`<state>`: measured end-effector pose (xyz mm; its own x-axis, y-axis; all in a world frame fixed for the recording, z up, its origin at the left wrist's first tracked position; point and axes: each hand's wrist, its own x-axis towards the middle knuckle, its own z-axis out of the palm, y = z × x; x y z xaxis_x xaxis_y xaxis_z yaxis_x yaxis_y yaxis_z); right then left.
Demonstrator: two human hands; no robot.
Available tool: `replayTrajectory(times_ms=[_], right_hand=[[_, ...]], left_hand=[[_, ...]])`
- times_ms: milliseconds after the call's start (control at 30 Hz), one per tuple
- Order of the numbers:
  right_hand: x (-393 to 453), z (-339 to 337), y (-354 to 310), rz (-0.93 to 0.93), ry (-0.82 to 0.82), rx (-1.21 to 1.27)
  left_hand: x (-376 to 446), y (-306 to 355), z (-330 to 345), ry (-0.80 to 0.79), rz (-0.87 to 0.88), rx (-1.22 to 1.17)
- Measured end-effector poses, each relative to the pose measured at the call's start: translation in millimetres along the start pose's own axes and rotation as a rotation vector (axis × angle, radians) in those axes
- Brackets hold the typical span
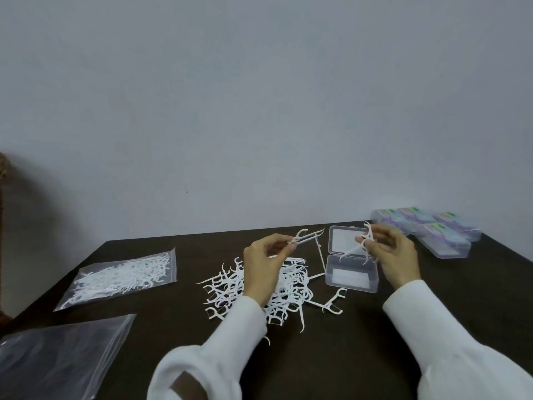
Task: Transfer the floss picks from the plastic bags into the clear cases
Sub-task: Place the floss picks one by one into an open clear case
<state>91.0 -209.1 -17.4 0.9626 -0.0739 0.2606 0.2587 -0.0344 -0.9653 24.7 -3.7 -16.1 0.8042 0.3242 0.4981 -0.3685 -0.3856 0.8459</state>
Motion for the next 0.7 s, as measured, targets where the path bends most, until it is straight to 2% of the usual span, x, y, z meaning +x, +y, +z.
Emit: replayTrajectory(times_ms=[200, 400, 700], right_hand=[[1.6, -1.8, 6.6, 0.056, -0.030, -0.114], [2.1, 2.2, 11.7, 0.054, -0.088, -0.139], [3.1, 2.4, 15.6, -0.050, -0.113, -0.236]], left_hand=[[6.3, -6.1, 34.5, -0.029, -0.070, -0.062], [9.5, -13.1, 53.1, -0.057, -0.053, -0.002], [12.2, -18.5, 58.9, -0.050, -0.034, 0.006]])
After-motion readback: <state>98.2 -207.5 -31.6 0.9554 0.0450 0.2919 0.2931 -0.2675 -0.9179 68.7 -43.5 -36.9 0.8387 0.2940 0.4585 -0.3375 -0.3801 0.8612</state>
